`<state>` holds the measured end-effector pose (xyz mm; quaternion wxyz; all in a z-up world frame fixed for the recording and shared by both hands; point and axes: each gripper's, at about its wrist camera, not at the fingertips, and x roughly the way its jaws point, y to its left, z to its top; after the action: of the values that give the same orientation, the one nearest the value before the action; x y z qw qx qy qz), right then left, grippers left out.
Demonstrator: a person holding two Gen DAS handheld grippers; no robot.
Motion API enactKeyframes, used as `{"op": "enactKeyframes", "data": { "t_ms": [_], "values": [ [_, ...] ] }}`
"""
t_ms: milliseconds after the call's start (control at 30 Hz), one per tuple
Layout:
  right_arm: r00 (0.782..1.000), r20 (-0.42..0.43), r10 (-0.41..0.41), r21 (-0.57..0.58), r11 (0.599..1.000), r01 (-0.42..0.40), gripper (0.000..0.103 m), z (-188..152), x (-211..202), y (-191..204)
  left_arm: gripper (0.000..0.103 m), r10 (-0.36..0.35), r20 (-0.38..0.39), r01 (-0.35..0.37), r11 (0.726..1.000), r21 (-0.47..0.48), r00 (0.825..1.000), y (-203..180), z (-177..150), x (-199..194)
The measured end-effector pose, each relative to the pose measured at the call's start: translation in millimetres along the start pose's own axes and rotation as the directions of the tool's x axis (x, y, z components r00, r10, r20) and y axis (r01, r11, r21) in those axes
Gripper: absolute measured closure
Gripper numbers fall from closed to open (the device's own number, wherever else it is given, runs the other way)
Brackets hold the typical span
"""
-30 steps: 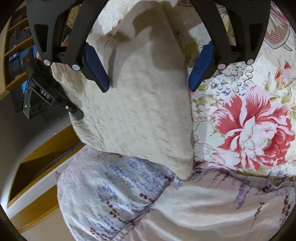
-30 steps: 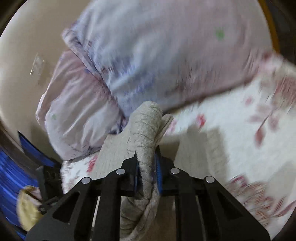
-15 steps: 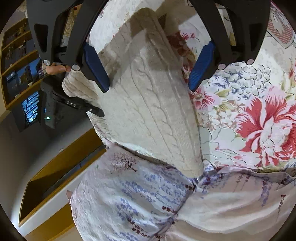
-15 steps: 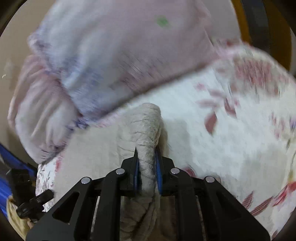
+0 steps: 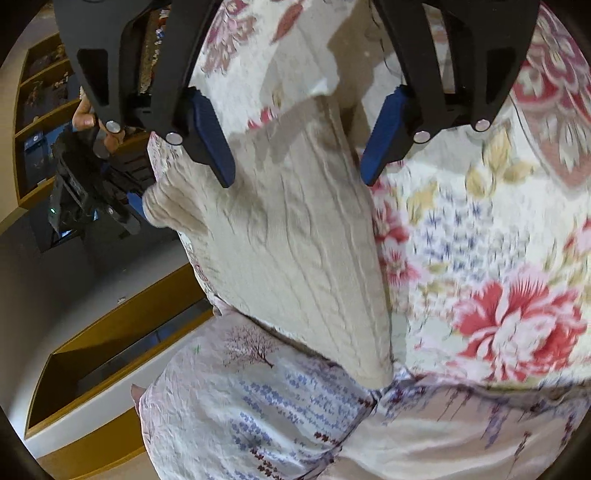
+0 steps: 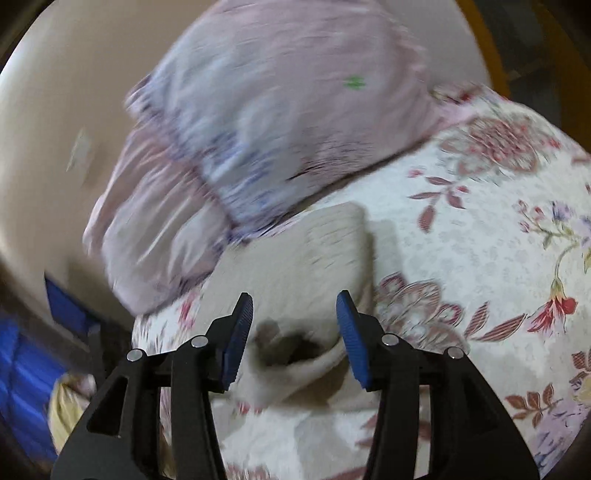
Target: Fold small clothes
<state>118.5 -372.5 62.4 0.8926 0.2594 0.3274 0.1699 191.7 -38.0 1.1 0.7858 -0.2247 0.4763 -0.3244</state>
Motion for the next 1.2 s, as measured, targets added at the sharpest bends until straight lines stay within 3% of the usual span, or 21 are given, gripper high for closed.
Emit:
{"op": "enactKeyframes", "data": {
  "t_ms": [100, 200, 233, 267, 333, 467, 600, 700, 833, 900, 933, 967, 1000, 1100, 1200],
  "values": [
    [1.0, -0.02, -0.012, -0.101, 0.995, 0.01, 0.054, -10.2, -0.3, 17.7, 0.039, 0.005, -0.017, -0.005, 1.0, -0.009, 1.0, -1.1, -7.1, 2.1],
    [0.996, -0.04, -0.076, -0.182, 0.981, 0.068, 0.054, -18.8, 8.7, 28.1, 0.054, 0.026, -0.031, -0.026, 1.0, -0.007, 0.999, -2.2, -11.8, 8.7],
    [0.993, -0.05, -0.109, -0.201, 0.975, 0.096, 0.07, -20.9, 13.6, 29.0, 0.067, 0.031, -0.039, -0.031, 1.0, -0.004, 0.999, -1.8, -12.5, 11.8],
    [0.991, -0.053, -0.125, -0.212, 0.971, 0.111, 0.083, -22.5, 15.0, 28.7, 0.072, 0.04, -0.044, -0.04, 0.999, -0.002, 0.998, -0.4, -12.4, 14.1],
    [0.993, -0.032, -0.114, -0.197, 0.975, 0.105, 0.092, -23.8, 8.4, 26.2, 0.083, 0.027, -0.044, -0.028, 0.999, -0.022, 0.999, 5.5, -11.1, 12.0],
    [0.993, 0.017, -0.117, -0.172, 0.978, 0.118, 0.094, -30.1, -19.1, 13.6, 0.087, -0.034, -0.029, 0.033, 0.999, -0.033, 0.999, 14.1, -10.2, -3.9],
    [0.977, -0.079, -0.197, -0.129, 0.974, 0.186, 0.095, -51.5, -4.7, -13.4, 0.089, -0.025, -0.055, 0.026, 1.0, 0.01, 0.998, 17.5, -18.0, -4.1],
    [0.969, -0.127, -0.212, -0.1, 0.975, 0.2, 0.095, -63.0, 7.0, -25.4, 0.089, -0.034, -0.067, 0.035, 0.999, 0.016, 0.997, 21.4, -20.5, -5.2],
    [0.975, -0.132, -0.179, -0.093, 0.982, 0.167, 0.093, -61.8, 5.1, -24.0, 0.085, -0.036, -0.079, 0.039, 0.999, 0.032, 0.996, 21.5, -19.6, -5.9],
    [0.985, -0.123, -0.123, -0.049, 0.992, 0.118, 0.085, -54.2, -2.4, -27.1, 0.077, -0.037, -0.079, 0.041, 0.998, 0.042, 0.996, 19.5, -17.7, -9.3],
    [0.988, -0.109, -0.106, -0.028, 0.994, 0.104, 0.067, -50.3, -6.5, -29.2, 0.061, -0.04, -0.074, 0.044, 0.998, 0.041, 0.996, 19.3, -16.7, -9.7],
    [0.992, -0.087, -0.09, -0.006, 0.996, 0.09, 0.052, -45.1, -10.4, -31.0, 0.052, -0.047, -0.065, 0.049, 0.998, 0.036, 0.997, 19.1, -15.3, -12.5],
    [0.996, -0.051, -0.068, 0.028, 0.997, 0.069, 0.049, -36.8, -14.5, -34.2, 0.042, -0.047, -0.053, 0.048, 0.998, 0.034, 0.998, 18.5, -13.9, -14.5],
    [1.0, -0.026, -0.01, 0.129, 0.992, 0.013, 0.048, -15.3, -8.4, -46.8, 0.038, -0.042, -0.045, 0.044, 0.999, 0.031, 0.998, 15.6, -9.3, -12.4],
    [0.999, -0.053, 0.008, 0.206, 0.979, 0.003, 0.048, 0.9, 14.6, -61.1, 0.035, -0.034, -0.054, 0.034, 0.999, 0.013, 0.998, 15.8, -4.8, -1.8]
  ]
}}
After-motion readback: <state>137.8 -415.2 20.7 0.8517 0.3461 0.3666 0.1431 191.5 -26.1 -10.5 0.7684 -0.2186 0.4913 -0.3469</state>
